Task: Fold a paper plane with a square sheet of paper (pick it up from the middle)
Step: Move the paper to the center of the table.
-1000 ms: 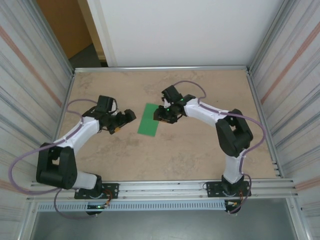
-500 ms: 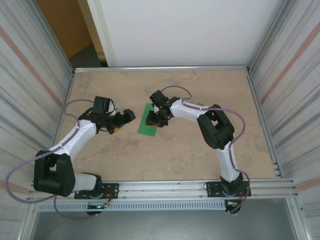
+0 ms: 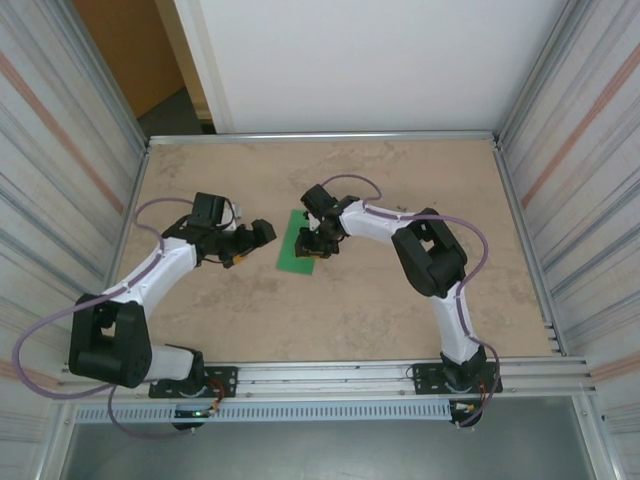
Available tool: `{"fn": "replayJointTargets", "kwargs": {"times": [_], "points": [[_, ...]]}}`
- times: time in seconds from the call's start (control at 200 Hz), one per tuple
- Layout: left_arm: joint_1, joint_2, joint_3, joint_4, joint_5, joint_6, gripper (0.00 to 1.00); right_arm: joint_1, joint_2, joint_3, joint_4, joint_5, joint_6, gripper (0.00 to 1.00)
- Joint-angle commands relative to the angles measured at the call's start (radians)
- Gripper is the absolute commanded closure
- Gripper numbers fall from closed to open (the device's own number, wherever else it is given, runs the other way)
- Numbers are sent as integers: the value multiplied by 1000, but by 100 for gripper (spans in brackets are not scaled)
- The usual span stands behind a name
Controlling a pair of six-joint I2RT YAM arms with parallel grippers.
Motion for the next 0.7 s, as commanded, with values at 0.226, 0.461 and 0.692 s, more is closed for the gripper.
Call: {"fn": "replayJointTargets", "kwargs": {"times": [0.226,0.461,0.692], "points": [[-69,115,29,140,106,-64,1,-60,-237,-235,-156,-16,-236,60],[-160,150,14,199,84,-170,1,-135,-406,-321,121,-87,72,56],[-247,163,-20,210,63,-232,9,-147,-371,-362,170,-90,153,64]]}}
